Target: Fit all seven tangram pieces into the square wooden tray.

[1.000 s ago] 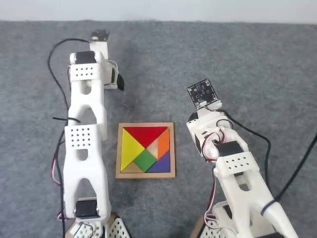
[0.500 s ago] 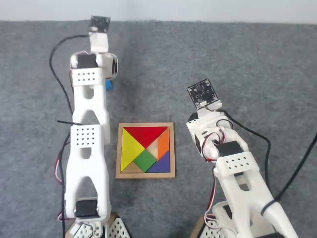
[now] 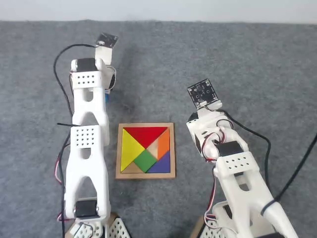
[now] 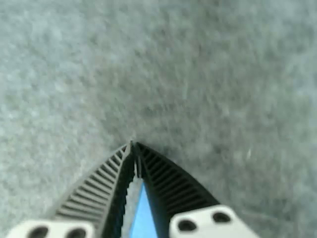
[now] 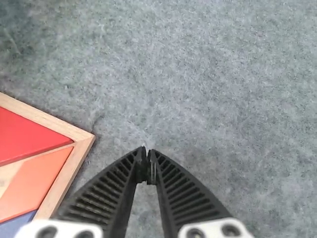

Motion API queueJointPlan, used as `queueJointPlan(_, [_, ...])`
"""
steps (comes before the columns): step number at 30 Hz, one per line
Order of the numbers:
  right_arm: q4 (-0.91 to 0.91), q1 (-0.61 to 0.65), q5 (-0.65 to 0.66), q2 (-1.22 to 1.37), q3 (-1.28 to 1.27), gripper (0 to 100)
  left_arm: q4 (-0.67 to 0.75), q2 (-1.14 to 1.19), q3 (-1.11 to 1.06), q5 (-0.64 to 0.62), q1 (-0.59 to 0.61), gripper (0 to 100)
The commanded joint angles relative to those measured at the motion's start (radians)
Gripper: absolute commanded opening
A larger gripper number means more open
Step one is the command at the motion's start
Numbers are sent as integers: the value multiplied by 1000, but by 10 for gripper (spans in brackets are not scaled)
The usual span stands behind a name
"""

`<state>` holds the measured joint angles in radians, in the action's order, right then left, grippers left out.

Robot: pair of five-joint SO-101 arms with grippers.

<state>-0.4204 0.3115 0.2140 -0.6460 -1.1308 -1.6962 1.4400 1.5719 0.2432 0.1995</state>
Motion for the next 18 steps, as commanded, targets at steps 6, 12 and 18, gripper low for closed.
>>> queueJointPlan(6, [19,-5,15,-38,9,7,-64,-140,-166,84,26,12])
queueJointPlan(12, [19,-5,15,-38,9,7,-63,-420,-641,157,9,12])
queueJointPlan(18, [19,-5,15,-38,9,7,-29,-710,-1102,284,-31,12])
